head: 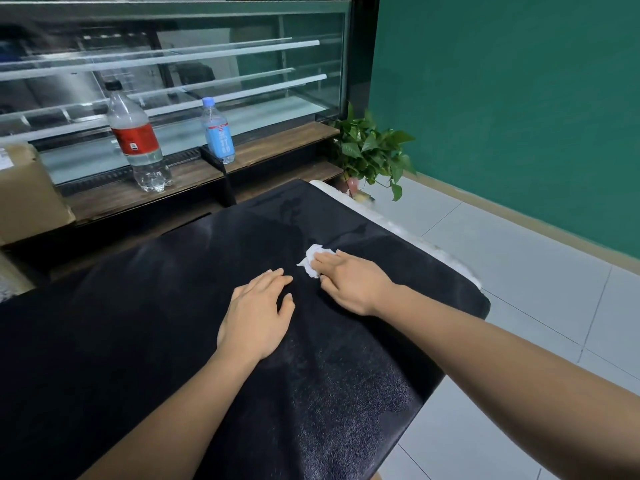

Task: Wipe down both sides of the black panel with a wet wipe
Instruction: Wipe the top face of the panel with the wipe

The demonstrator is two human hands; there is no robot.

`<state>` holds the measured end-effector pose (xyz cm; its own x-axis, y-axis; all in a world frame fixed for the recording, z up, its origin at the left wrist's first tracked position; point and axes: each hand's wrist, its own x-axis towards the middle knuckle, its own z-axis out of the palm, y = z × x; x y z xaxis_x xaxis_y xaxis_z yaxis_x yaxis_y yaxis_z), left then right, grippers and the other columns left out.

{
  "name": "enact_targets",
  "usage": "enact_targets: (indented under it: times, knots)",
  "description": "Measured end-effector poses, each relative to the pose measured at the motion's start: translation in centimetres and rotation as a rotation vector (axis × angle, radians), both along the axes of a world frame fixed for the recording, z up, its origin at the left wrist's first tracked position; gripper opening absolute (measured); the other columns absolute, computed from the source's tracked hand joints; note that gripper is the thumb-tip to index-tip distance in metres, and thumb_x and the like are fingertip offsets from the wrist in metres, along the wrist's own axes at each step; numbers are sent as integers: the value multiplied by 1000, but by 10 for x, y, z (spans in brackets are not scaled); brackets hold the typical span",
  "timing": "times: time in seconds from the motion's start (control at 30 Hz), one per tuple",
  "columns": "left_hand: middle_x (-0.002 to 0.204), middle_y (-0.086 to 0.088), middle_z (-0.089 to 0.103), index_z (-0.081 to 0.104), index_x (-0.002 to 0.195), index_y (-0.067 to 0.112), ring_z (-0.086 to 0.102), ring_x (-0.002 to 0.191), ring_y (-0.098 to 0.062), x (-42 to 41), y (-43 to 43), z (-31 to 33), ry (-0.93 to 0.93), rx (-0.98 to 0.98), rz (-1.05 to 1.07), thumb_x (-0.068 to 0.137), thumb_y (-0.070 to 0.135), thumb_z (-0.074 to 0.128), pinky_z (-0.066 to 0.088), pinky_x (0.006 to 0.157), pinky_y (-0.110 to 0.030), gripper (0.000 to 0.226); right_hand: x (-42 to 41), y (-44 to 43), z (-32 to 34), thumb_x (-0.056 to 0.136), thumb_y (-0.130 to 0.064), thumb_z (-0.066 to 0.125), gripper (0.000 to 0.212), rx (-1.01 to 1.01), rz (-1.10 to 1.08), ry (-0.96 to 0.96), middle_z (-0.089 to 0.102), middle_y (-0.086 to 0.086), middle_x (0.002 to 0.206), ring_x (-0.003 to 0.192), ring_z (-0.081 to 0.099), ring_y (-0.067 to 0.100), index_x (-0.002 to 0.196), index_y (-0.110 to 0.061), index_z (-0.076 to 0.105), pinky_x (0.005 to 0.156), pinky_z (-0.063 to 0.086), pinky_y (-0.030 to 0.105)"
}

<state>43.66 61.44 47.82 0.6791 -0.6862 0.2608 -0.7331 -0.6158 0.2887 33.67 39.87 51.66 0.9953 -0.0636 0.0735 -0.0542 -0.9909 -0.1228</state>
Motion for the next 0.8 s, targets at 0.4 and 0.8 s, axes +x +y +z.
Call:
enact_targets:
  times: [0.4, 0.8]
  knots:
    - [159, 21, 45, 55, 146, 38, 28, 152, 2, 1, 1, -1, 8, -14, -1, 107, 47, 40, 25, 122, -30, 44, -2, -83, 2, 107, -35, 29, 30, 13, -215, 47, 53, -7, 142, 130, 52, 30, 128, -32, 49, 104, 49, 46]
    - [158, 21, 46, 56, 146, 37, 28, 152, 2, 1, 0, -3, 2, -18, 0, 106, 48, 39, 28, 123, -31, 44, 9, -93, -1, 109, -34, 25, 42, -1, -520, 35, 54, 7, 134, 121, 52, 31, 129, -11, 53, 106, 40, 41]
